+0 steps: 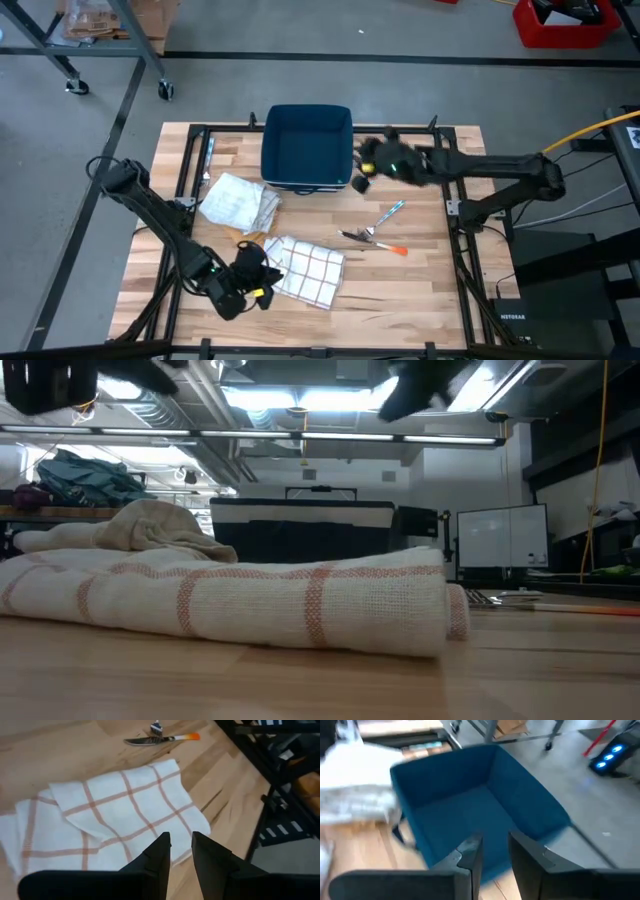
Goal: Fold towel
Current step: Adjust the blue laundry organizer on the table
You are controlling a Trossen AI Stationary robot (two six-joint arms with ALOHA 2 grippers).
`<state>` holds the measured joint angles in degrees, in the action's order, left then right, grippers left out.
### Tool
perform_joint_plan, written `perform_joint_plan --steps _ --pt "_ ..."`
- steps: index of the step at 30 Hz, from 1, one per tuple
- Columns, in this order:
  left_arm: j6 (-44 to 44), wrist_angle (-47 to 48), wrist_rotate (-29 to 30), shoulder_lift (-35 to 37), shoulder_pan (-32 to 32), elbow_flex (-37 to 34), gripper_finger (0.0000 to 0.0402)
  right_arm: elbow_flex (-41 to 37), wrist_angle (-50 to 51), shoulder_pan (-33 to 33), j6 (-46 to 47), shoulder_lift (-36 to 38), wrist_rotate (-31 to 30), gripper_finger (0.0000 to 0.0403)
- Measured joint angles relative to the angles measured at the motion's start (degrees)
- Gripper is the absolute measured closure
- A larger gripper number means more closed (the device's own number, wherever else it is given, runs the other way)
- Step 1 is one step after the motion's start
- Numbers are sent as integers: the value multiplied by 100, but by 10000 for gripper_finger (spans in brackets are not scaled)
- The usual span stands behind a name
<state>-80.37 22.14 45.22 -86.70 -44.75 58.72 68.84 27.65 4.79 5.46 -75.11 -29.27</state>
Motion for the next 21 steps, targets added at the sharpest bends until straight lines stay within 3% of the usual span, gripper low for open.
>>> perform_joint_plan --steps 4,14,18,21 --pt "-168 -221 0 -287 107 0 329 0 -783 825 -12 -546 921 309" --pt "-263 -267 1 -466 364 0 329 0 -1137 1804 19 -2099 1660 309" --pt "-160 -269 1 -466 475 0 329 0 -1113 1865 19 -2512 1655 309" --pt "-145 -266 1 -466 536 0 329 0 -1101 1863 -23 -2606 1310 309"
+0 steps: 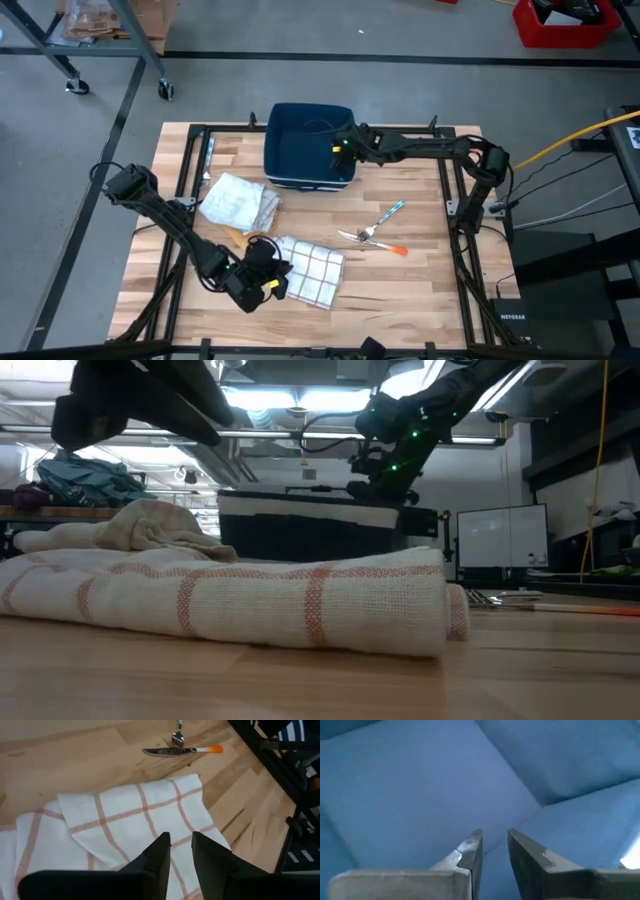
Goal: Fold towel
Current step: Adjust the blue laundry organizer on the table, then stack the folded white patterned towel on top of the other patterned white towel
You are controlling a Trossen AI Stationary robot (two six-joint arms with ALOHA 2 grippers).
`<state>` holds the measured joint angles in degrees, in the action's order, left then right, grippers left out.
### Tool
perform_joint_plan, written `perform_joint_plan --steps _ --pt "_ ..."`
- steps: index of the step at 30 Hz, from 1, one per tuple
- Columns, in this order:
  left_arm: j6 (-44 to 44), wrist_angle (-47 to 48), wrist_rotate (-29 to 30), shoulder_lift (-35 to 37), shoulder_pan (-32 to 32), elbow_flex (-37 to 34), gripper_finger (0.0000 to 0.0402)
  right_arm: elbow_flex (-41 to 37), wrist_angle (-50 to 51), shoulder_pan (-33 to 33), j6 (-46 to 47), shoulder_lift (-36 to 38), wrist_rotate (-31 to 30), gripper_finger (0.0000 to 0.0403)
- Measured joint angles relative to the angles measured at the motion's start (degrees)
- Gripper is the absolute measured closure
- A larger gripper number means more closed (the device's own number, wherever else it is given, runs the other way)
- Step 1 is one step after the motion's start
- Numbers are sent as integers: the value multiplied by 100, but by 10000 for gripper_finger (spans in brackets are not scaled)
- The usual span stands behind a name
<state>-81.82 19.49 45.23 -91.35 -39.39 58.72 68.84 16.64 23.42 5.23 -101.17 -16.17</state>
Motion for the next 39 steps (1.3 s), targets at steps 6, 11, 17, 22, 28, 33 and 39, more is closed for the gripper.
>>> perform_joint_plan --steps 6,11,17,22,28,33,39 --pt "217 -2 -2 0 18 0 329 15 553 38 -274 3 -1070 309" --pt "249 0 -1 0 4 0 329 15 1680 190 -269 7 -1657 309" --pt "341 -2 0 0 4 0 329 14 2931 325 201 7 -2271 309" --pt "395 -6 0 0 5 0 329 49 2948 371 344 155 -2133 309" --pt "454 -2 248 29 6 0 329 556 2629 354 174 491 -1426 309" --pt "1127 -25 764 328 12 104 329 1267 2492 356 -258 760 -671 309" --pt "2594 -5 915 835 -79 597 331 2080 2661 356 -86 816 539 309"
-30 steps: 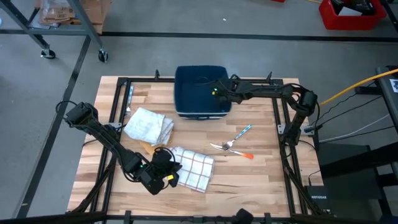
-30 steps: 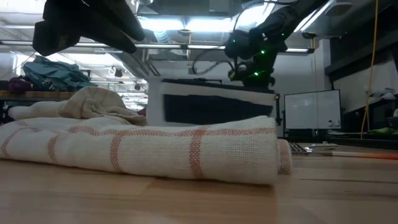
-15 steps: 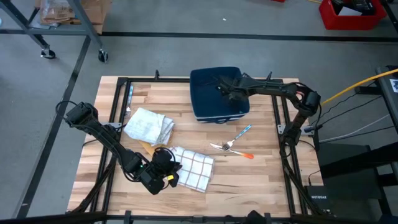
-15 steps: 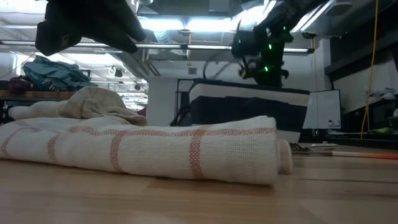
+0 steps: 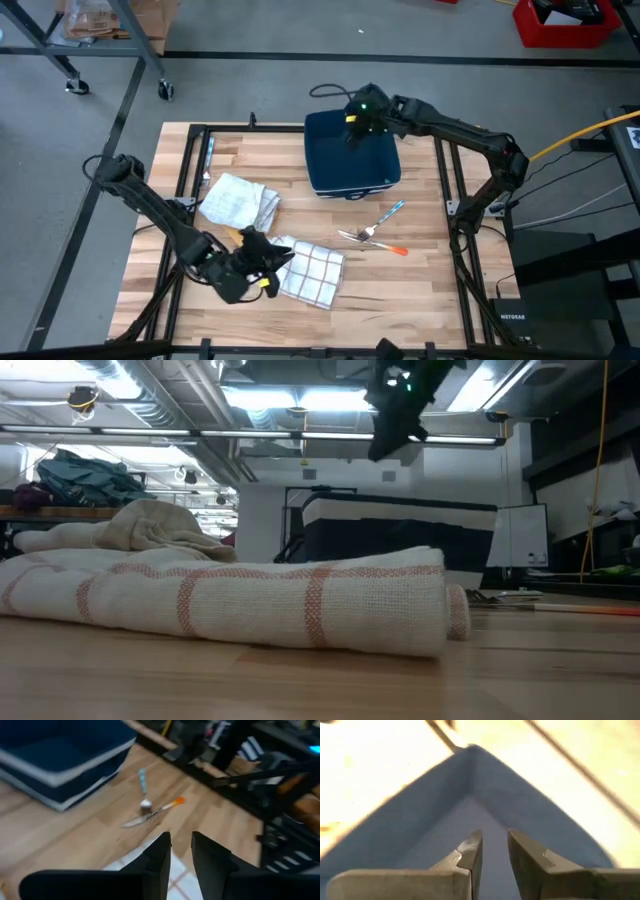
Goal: Fold towel
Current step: Stack the folded white patterned towel on top of the other patterned white towel
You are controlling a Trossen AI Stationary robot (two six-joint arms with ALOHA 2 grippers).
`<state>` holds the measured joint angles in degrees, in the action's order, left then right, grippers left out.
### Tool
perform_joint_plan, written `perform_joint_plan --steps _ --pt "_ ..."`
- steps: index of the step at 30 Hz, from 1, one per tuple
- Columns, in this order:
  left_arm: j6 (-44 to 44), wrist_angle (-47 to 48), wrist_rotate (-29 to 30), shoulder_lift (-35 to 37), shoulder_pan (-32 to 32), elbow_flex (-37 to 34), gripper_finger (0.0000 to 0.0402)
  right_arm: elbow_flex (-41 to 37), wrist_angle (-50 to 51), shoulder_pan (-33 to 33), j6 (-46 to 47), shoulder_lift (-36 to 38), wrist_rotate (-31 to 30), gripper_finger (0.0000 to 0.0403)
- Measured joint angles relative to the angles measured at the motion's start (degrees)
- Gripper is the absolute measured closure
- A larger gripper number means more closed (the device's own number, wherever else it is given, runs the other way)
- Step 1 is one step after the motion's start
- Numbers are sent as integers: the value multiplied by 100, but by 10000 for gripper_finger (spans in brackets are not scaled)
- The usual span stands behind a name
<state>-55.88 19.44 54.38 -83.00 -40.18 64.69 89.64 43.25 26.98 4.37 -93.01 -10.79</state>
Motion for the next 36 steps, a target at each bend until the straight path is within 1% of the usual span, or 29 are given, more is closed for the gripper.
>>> perform_joint_plan --steps 2,4,6,8,9,11,13,15,18,20,22,25,28,30,33,36 --pt "328 18 5 120 -85 189 339 162 50 0 50 2 655 309" --pt "450 276 3 218 -204 407 354 253 179 0 55 2 1480 309" --pt "354 730 5 241 -332 677 372 309 431 -1 55 2 2457 309" --pt "49 1358 9 244 -479 961 391 313 694 -44 54 2 3347 309" --pt "-118 1638 10 242 -556 1081 396 311 830 -91 54 2 3642 309" --pt "-527 2111 9 248 -708 1261 397 284 1145 -264 55 1 3910 309" --pt "-831 2619 3 248 -855 1423 395 254 1425 -481 54 0 3913 309" --pt "-1089 3137 -24 247 -979 1538 398 198 1574 -750 54 0 3773 309" --pt "-1639 3930 -263 247 -1101 1626 399 69 1598 -1177 53 -9 3602 309" --pt "-1993 4323 -478 245 -1151 1628 394 29 1623 -1466 140 -12 3582 309" --pt "-2169 4622 -669 244 -1157 1628 389 22 1633 -1756 343 -45 3582 309" --pt "-2527 4810 -732 242 -1103 1547 381 14 1685 -2204 764 -129 3496 309" --pt "-2792 4922 -808 242 -1044 1442 364 14 1666 -2646 1033 -225 3115 309" --pt "-2935 4892 -933 242 -983 1293 345 14 1667 -2946 1176 -328 2651 309" --pt "-3142 4844 -1157 240 -915 1022 309 14 1667 -3333 1663 -517 2013 309" --pt "-3330 4697 -1474 239 -821 712 271 14 1666 -3628 1838 -717 1889 309"
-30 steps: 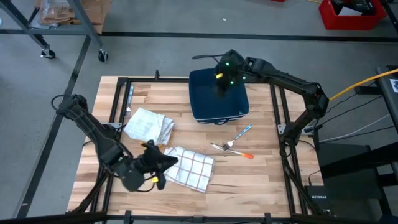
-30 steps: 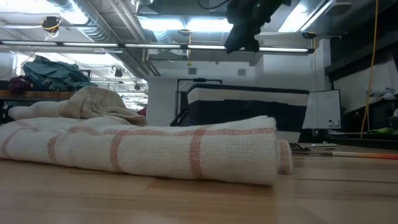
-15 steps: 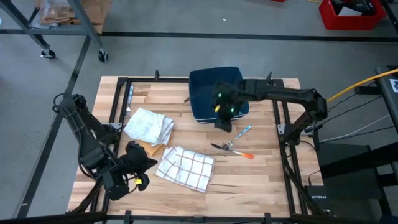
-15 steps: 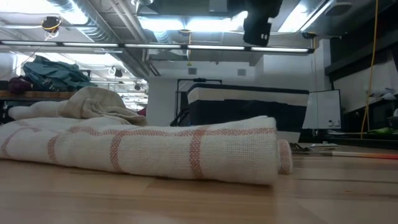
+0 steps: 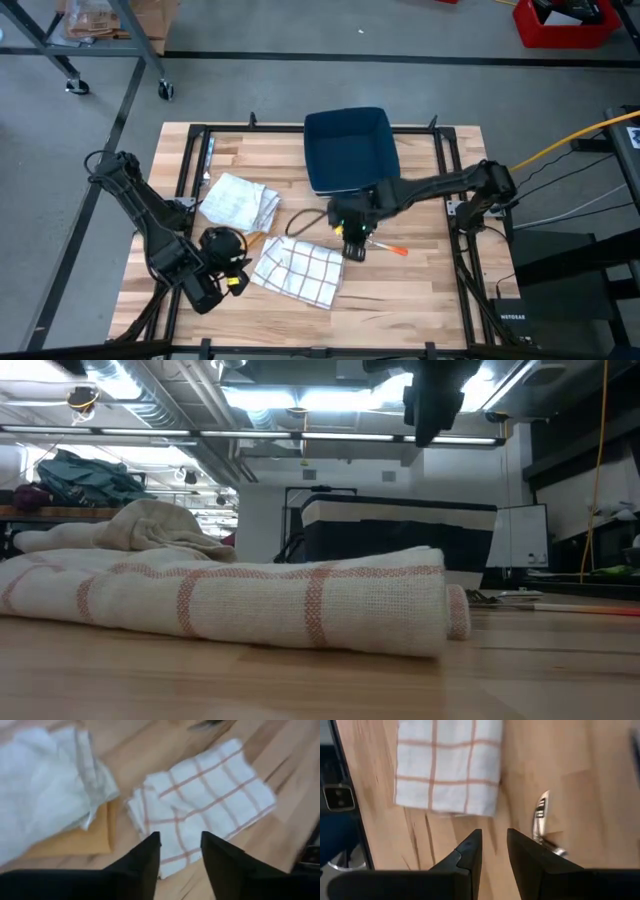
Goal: Fold towel
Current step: Stack the folded white patterned towel on top of the other patterned white towel
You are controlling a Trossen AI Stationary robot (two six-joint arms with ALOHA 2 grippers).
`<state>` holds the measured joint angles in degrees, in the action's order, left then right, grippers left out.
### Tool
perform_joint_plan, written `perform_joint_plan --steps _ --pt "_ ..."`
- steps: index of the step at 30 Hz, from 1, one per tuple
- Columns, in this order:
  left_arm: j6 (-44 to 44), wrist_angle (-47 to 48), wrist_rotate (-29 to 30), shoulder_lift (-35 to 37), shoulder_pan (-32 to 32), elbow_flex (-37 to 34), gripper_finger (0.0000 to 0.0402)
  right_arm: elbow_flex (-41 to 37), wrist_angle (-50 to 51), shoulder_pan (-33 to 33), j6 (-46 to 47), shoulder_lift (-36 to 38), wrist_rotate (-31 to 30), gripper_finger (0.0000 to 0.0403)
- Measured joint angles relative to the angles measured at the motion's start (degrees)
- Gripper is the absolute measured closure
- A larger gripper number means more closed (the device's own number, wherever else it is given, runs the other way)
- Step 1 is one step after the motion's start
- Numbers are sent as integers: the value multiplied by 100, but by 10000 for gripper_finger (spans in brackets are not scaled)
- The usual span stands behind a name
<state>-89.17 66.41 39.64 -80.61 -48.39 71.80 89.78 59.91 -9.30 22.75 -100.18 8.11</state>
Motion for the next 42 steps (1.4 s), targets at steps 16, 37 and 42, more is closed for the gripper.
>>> perform_joint_plan --steps 16,37,42 --pt "-686 -2485 -503 -18 275 -1905 220 0 -88 -534 1444 -1227 360 299" --pt "-742 -4271 -515 -83 349 -3296 219 0 -907 -614 3395 -1629 482 226" --pt "-666 -4471 -514 -188 488 -3477 219 0 -930 -697 3689 -1639 248 225"
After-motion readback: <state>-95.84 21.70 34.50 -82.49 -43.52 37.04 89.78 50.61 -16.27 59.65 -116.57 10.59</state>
